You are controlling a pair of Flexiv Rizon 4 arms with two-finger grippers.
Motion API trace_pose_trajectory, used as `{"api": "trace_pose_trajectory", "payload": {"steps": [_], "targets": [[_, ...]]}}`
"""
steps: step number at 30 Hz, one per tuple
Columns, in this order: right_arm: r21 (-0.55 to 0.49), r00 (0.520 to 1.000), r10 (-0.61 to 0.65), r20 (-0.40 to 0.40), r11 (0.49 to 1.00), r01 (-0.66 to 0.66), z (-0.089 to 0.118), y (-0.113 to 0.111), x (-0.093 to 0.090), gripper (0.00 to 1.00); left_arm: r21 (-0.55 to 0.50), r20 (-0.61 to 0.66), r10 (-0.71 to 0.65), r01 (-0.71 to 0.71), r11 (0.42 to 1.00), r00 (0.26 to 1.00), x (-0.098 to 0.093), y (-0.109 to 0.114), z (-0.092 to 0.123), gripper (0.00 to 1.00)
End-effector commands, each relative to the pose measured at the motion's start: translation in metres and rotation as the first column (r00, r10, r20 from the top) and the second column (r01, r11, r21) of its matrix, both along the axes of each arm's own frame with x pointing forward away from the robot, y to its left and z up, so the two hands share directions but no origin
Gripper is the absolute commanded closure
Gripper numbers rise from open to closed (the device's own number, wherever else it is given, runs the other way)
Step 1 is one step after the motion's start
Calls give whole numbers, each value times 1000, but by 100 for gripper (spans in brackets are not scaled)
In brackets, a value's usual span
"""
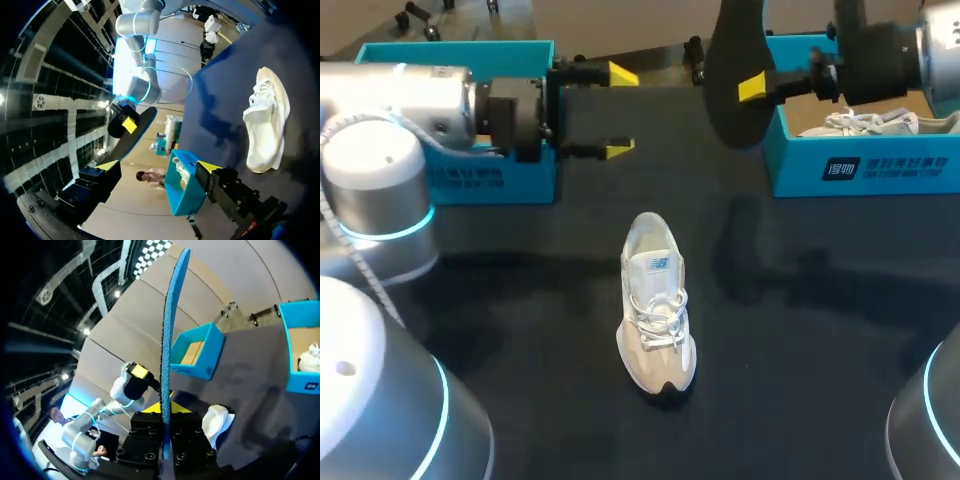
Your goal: Take the shoe out of the shoebox, open the shoe tongue, remove and reinsert the insole, then place the shoe into the shoebox
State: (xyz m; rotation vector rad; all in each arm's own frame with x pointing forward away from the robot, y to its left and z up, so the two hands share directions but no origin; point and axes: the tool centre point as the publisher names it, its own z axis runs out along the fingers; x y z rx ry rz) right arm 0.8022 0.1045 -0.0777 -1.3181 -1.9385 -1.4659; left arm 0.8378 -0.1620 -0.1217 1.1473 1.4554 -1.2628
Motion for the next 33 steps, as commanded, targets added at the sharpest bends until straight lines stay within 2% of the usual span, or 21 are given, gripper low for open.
{"api": "trace_pose_trajectory", "payload": {"steps": [1,8,15,23,26,29,33], "targets": [[-32,1000,3,24,999,-2,5,11,4,100,93,-78,-10,17,995,997,-2,20,-3,0],[-84,992,16,124,996,-5,13,21,10,100,202,-283,54,4,979,958,-5,33,-17,0],[-99,979,40,199,995,-21,20,29,17,100,273,-427,141,-22,962,893,-9,41,-29,0],[-76,955,57,291,996,-37,20,32,21,100,337,-512,228,-51,940,828,-18,50,-53,0],[-63,941,95,323,995,-79,19,33,23,100,363,-564,283,-75,929,776,-20,53,-62,0],[-59,938,120,326,993,-107,18,36,24,100,383,-602,319,-85,920,732,-23,55,-69,0],[-59,938,120,326,993,-107,18,36,24,100,392,-607,334,-93,915,721,-23,56,-75,0]]}}
